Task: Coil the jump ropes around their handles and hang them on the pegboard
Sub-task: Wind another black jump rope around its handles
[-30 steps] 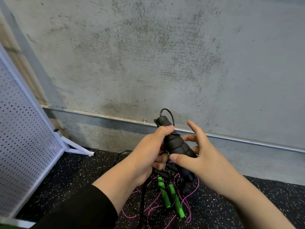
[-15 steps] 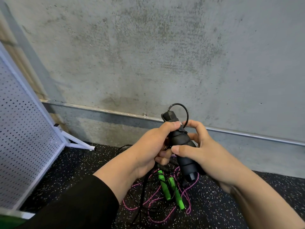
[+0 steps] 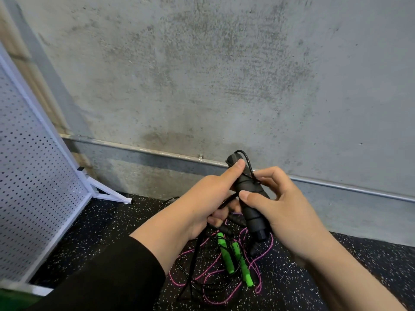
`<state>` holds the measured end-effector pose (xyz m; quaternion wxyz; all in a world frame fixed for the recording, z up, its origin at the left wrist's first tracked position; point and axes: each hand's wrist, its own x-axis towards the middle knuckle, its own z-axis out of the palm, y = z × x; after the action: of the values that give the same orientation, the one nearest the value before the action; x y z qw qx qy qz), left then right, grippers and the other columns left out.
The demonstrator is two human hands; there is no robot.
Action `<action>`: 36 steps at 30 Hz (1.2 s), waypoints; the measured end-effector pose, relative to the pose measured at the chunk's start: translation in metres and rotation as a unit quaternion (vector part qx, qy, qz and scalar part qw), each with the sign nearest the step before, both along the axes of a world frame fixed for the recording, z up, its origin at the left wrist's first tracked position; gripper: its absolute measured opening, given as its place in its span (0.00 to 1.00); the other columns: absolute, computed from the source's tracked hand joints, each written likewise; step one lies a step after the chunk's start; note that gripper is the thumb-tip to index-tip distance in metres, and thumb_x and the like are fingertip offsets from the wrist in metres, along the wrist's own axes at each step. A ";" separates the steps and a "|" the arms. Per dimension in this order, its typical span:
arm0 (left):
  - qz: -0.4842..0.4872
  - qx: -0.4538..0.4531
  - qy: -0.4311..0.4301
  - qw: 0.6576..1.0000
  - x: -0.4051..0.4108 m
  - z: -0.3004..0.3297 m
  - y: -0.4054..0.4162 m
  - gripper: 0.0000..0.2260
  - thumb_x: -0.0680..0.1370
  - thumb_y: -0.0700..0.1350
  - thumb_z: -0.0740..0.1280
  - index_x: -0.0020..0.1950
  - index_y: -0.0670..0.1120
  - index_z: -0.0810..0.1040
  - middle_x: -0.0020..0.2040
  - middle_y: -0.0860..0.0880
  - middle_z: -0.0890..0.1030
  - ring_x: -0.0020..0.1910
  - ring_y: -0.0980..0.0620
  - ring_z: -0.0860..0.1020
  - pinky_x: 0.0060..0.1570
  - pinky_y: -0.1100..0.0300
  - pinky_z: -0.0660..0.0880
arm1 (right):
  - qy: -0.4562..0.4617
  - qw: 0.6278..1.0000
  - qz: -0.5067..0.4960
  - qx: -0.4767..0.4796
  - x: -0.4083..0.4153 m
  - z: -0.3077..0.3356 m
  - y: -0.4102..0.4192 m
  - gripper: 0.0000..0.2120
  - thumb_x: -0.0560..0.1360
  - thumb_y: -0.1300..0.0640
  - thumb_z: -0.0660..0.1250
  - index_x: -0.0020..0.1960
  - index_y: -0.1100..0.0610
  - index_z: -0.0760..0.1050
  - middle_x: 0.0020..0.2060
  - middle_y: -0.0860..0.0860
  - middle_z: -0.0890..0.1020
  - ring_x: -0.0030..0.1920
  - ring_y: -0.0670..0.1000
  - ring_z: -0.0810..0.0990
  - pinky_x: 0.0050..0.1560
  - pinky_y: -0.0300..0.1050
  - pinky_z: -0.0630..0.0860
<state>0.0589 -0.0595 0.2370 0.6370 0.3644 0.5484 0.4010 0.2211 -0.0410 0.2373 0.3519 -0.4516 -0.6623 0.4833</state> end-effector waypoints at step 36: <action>-0.021 0.031 0.032 0.999 -0.001 -0.014 0.003 0.22 0.81 0.63 0.63 0.51 0.43 0.81 0.34 0.48 0.76 0.23 0.55 0.58 0.26 0.63 0.56 | -0.117 0.990 -0.070 -0.017 0.019 0.010 0.015 0.04 0.77 0.47 0.71 0.45 0.47 0.80 0.36 0.59 0.83 0.32 0.53 0.79 0.35 0.47 0.74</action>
<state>0.0583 -0.0564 0.2234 0.6156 0.4085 0.5481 0.3921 0.2404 -0.0255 0.2473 0.2972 -0.5565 -0.6573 0.4122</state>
